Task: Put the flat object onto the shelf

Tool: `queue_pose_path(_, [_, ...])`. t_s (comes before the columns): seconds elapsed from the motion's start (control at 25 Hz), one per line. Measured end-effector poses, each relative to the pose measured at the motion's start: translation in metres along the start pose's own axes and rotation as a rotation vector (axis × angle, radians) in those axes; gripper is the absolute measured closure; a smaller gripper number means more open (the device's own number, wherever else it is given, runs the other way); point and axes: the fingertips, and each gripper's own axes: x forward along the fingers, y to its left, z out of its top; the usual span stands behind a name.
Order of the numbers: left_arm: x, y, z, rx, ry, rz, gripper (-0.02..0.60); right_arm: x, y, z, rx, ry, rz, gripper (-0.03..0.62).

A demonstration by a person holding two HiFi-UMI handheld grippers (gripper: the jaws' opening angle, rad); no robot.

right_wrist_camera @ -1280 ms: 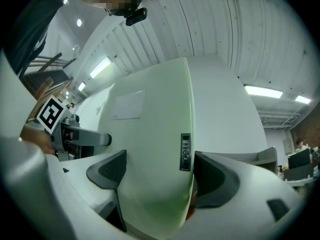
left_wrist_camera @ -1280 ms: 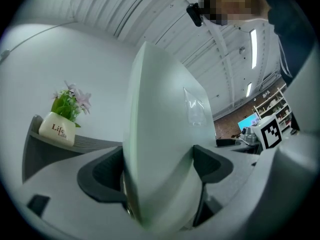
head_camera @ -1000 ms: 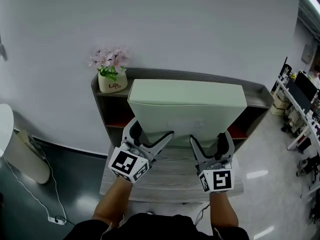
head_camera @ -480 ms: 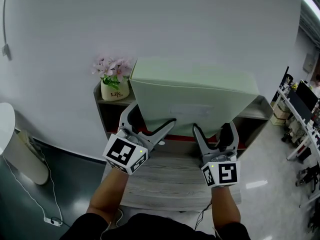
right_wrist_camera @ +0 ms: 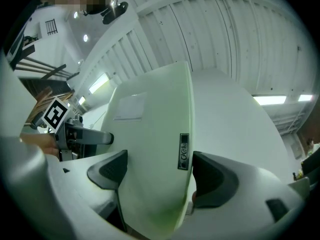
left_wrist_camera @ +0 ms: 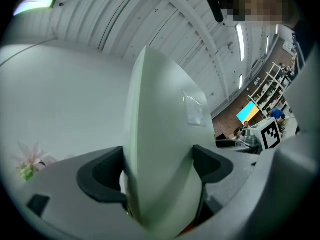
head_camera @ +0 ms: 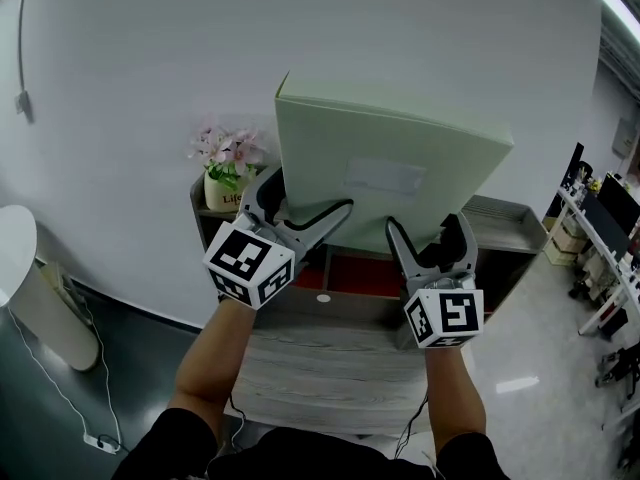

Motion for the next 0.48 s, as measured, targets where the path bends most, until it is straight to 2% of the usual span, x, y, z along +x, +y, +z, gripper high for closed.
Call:
queue_pose_path(0.24, [0.025,0.019,-0.009,-0.03,-0.004,0.001,0.141,0.028,-0.016,-0.007,-0.022,0.007,0.014,0.163])
queue_pose_path(0.48, [0.061,0.053,-0.028,-0.074,0.043,0.007,0.143,0.072,-0.034,-0.027,-0.024,0.064,0.029,0.163])
